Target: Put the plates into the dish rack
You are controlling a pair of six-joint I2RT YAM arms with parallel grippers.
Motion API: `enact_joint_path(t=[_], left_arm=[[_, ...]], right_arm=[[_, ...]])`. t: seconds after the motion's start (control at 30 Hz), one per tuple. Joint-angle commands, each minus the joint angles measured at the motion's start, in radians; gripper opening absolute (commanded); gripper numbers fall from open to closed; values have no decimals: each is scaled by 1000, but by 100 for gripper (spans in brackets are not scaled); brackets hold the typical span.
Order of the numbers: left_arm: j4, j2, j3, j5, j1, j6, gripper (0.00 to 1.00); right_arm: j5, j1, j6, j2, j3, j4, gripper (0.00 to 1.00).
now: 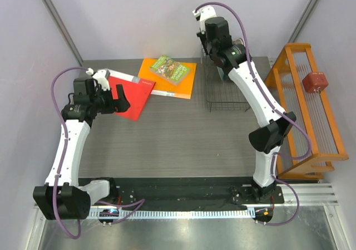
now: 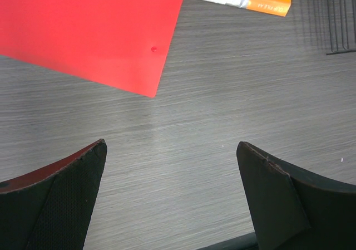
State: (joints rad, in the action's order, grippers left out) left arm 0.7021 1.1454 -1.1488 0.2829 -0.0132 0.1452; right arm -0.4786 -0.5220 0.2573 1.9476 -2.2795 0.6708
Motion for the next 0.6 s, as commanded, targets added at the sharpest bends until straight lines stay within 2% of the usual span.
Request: enact_joint_path(t=[0.0,0.07,0.37,0.57], left_arm=[[28,-45,-46,4,4,-21,99],[36,-65,-42,4,4,-21,99],[77,-144,21,-30,4,-50,100],[85,-147,26,-51,4,-64,99]], right_arm=[[282,16,-38,3,8,108,1],[334,30,-49,71,-40,124,1],[301,76,-96,371,-282,113,1],[226,114,-95,439,-304,87,1]])
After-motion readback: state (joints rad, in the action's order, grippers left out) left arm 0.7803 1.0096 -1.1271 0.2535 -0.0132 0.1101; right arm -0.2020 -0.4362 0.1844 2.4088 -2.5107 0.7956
